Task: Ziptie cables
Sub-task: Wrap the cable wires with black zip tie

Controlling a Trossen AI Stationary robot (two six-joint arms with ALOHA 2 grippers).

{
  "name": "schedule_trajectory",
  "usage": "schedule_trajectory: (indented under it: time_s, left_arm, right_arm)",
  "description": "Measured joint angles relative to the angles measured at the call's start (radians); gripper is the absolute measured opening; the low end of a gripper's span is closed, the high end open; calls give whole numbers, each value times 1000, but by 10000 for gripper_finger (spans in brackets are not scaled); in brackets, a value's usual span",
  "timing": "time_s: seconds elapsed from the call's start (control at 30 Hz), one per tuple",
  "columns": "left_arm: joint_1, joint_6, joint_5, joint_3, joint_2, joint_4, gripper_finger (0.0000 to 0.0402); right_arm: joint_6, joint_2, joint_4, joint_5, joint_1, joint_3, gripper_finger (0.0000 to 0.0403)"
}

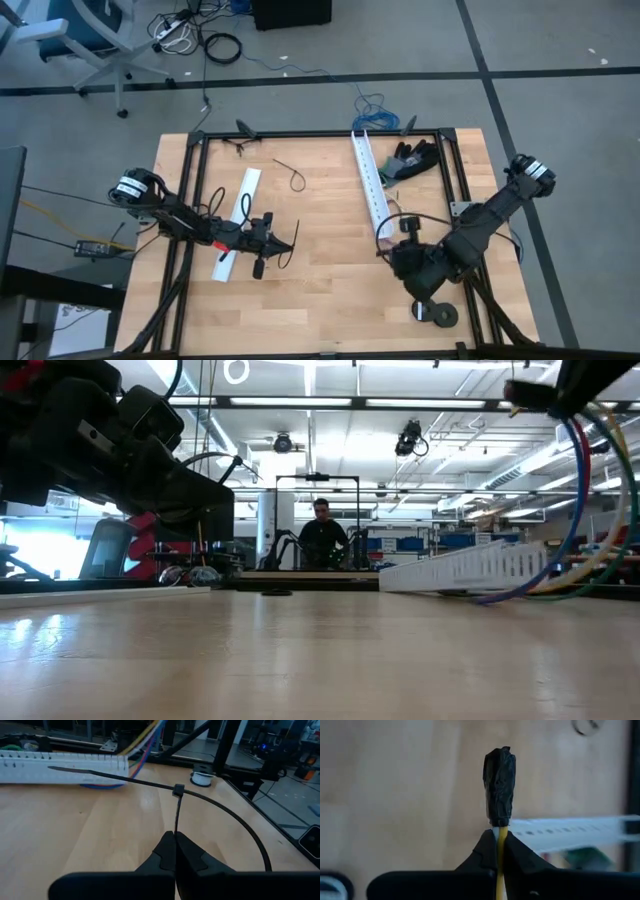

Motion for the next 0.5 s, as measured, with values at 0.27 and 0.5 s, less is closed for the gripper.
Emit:
schedule_trajectory:
  time_s: [0.27,0.5]
  left_arm:
    - [-1,4,-5,0,0,-1,1]
    - [-2,5,-7,0,0,-8,1]
  right_arm:
    - [44,150,-356,76,27,280,1]
    - [29,200,-371,212,5,350,1]
